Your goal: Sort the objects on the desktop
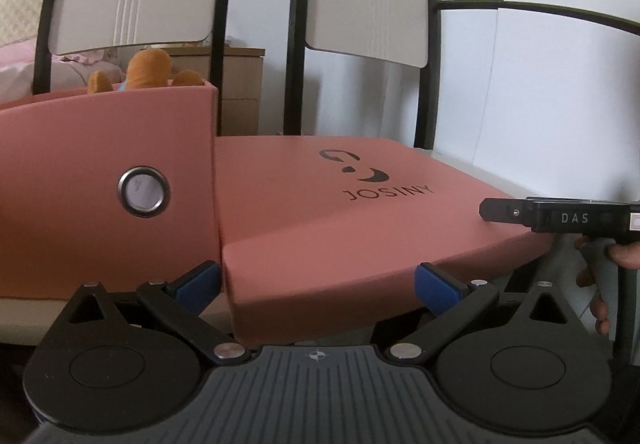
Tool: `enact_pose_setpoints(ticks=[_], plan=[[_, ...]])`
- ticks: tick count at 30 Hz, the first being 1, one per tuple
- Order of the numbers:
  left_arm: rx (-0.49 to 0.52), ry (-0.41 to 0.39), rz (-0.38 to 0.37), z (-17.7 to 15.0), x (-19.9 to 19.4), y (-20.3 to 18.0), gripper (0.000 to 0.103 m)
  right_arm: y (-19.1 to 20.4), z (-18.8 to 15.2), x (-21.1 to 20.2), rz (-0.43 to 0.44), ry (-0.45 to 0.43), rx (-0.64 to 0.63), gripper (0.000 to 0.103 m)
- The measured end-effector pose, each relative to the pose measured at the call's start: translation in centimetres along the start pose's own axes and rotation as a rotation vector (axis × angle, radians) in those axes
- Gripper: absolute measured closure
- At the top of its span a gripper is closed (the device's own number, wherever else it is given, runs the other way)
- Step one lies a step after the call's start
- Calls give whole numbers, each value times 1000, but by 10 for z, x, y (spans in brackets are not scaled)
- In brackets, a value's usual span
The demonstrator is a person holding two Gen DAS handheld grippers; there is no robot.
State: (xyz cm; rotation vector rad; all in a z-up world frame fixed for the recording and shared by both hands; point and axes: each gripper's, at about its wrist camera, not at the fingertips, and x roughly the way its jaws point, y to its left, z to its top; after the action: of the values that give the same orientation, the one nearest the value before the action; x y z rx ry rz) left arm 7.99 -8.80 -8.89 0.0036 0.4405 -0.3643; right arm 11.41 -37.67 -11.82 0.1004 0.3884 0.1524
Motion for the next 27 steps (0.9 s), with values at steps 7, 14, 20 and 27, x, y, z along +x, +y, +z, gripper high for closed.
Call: enact_pose_setpoints(ticks=[7, 14, 20, 27], plan=[[-10, 9, 20, 3, 2, -3, 0, -1, -2, -5, 5, -8, -11, 0], [7, 11, 3, 0, -8, -5, 0, -10, -5, -20, 55, -8, 22, 0], [19, 10, -8, -7, -20, -10, 0, -12, -12, -37, 86, -18, 17, 0], [-14, 25, -20, -8, -36, -12, 0, -10, -24, -61, 104, -46, 47, 0]])
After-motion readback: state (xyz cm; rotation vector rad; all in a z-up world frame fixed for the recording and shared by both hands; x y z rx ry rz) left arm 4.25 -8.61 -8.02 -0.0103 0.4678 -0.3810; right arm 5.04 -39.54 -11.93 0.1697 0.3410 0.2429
